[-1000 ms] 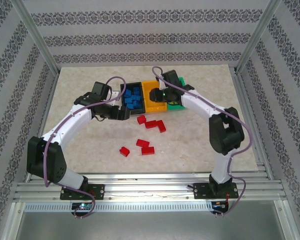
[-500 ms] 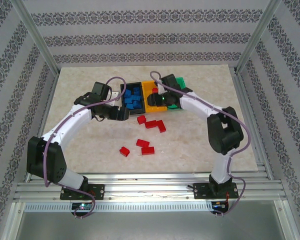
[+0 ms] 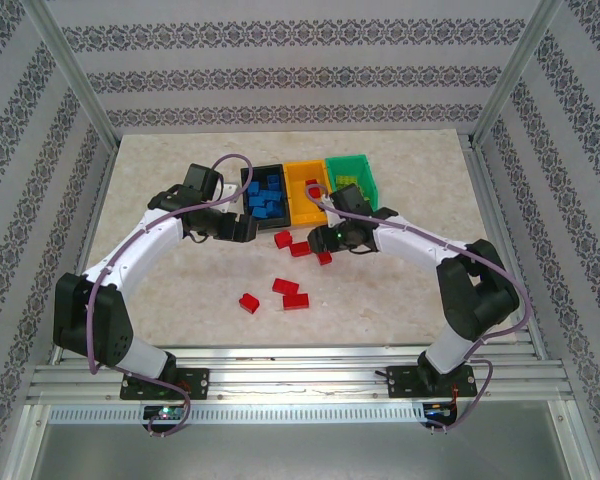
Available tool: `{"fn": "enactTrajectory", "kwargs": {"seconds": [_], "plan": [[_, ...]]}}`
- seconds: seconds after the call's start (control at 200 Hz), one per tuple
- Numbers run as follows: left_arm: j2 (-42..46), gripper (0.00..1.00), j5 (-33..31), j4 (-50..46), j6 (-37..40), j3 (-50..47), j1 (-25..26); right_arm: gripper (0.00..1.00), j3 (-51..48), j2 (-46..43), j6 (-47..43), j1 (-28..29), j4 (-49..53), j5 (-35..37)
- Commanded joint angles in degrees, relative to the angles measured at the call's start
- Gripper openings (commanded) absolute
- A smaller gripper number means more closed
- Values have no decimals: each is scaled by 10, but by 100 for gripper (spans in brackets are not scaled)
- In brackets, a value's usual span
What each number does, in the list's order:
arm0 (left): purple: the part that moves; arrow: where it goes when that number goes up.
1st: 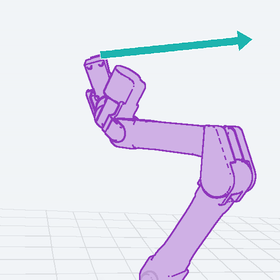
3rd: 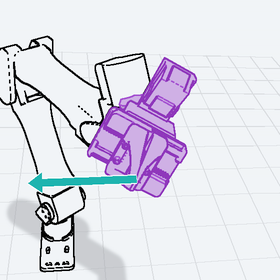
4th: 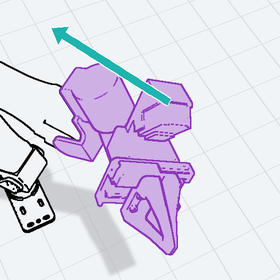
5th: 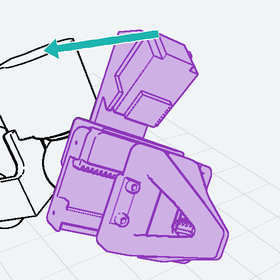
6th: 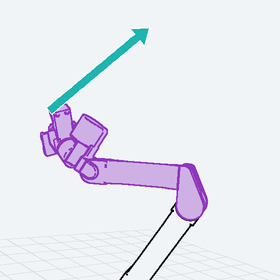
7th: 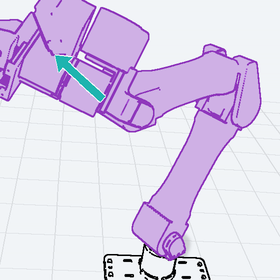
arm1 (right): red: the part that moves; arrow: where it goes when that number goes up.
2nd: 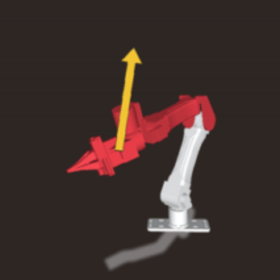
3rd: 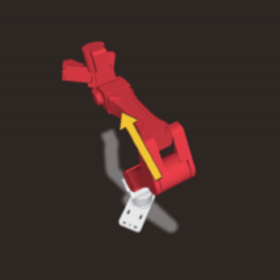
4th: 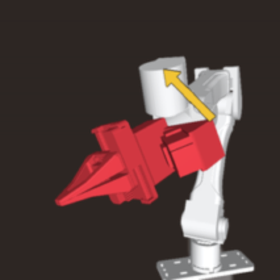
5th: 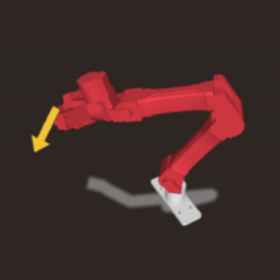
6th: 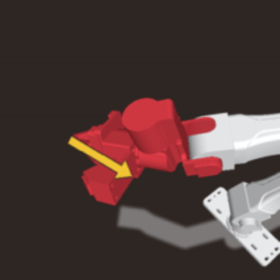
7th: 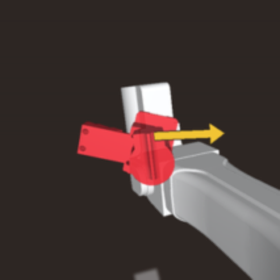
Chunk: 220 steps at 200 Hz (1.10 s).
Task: Sort the legos into containers by color
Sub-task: Pick up the lego from the center of the table.
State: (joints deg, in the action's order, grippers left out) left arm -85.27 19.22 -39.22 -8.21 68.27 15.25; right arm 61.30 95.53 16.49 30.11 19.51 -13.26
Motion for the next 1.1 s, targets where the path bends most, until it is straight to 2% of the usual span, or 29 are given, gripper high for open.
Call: {"fn": "enactTrajectory", "kwargs": {"seconds": [0.0, 0.52, 0.834, 1.094], "plan": [[3, 85, -2, -19, 11, 17, -7, 52, -12, 5, -5, -2, 8, 9], [1, 85, -3, -20, 13, 18, -7, 53, 16, 62, -15, 16, 43, 56], [3, 85, -6, -22, 15, 19, -7, 53, 56, 98, -34, 53, 77, 118], [5, 85, -4, -23, 17, 20, -7, 52, 62, 110, -29, 58, 81, 122]]}}
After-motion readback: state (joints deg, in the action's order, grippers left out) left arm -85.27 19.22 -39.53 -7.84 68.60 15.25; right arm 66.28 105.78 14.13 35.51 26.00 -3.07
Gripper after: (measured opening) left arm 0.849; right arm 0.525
